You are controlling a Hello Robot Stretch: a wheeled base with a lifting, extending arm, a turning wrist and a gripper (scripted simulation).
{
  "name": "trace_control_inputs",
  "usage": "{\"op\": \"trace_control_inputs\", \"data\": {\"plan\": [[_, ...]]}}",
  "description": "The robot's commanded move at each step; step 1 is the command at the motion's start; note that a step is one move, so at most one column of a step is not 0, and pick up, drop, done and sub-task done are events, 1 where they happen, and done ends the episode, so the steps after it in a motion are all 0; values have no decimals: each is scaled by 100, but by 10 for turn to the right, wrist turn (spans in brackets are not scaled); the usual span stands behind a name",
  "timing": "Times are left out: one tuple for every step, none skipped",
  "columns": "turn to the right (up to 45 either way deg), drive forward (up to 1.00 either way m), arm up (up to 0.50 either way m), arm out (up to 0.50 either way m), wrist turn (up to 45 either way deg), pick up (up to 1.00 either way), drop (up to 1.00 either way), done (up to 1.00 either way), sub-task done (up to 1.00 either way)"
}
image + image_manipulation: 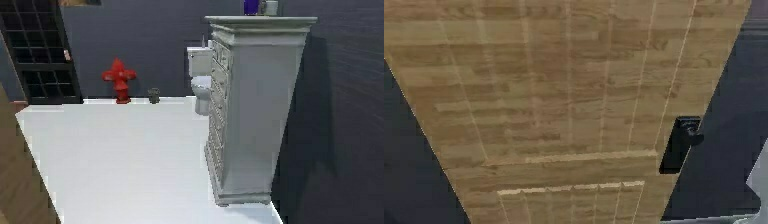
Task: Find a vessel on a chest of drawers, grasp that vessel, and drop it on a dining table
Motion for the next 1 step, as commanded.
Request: {"op": "trace_control_inputs", "data": {"plan": [[0,60,0,0,0,0,0,0,0]]}}
